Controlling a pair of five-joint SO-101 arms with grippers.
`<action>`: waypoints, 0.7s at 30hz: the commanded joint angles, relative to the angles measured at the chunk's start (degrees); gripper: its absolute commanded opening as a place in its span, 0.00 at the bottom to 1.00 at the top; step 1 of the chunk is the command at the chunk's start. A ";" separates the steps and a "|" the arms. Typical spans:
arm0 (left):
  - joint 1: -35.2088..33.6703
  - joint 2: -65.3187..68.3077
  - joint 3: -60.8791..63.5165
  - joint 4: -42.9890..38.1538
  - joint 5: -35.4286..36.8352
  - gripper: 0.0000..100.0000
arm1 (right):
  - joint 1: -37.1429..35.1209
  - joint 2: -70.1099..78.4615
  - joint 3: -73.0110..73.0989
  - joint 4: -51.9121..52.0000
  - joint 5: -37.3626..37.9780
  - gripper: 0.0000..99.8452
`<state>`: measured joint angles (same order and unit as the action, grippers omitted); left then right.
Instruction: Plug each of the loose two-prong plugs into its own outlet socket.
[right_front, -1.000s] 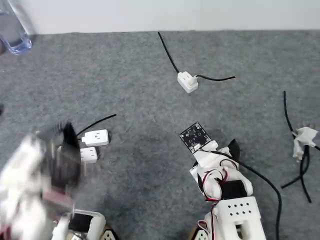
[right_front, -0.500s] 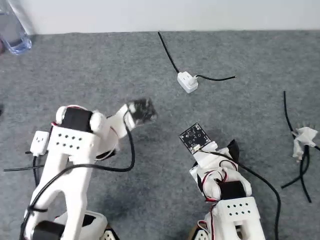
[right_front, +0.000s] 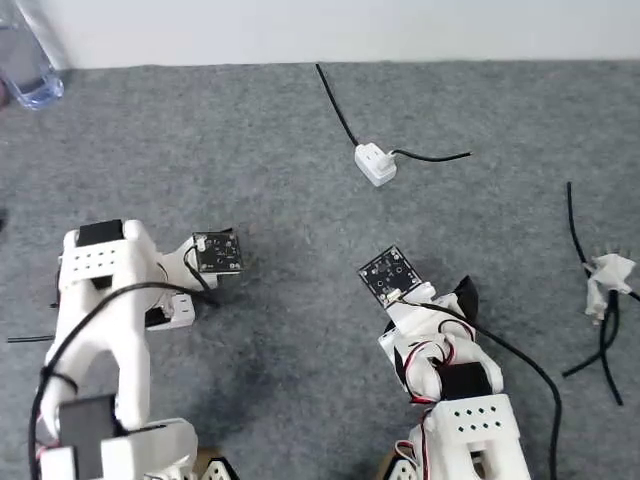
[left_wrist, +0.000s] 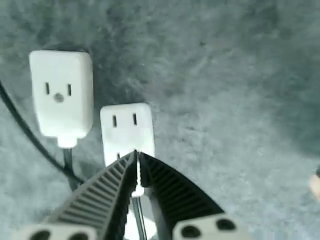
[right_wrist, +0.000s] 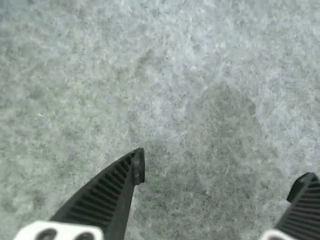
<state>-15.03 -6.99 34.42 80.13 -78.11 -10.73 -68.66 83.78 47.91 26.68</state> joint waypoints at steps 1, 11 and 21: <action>1.05 3.60 -0.04 -3.52 -1.14 0.01 | 0.66 -0.48 -0.53 -1.10 0.62 0.43; 3.69 5.45 -0.04 -3.60 -1.05 0.01 | 0.75 -0.48 -0.53 -1.19 0.62 0.43; 4.31 5.36 -0.75 -1.14 8.00 0.02 | 0.66 -0.48 -0.44 -1.19 0.70 0.43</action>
<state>-10.46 -1.01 34.24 78.29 -76.70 -10.73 -68.66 83.78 47.91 26.68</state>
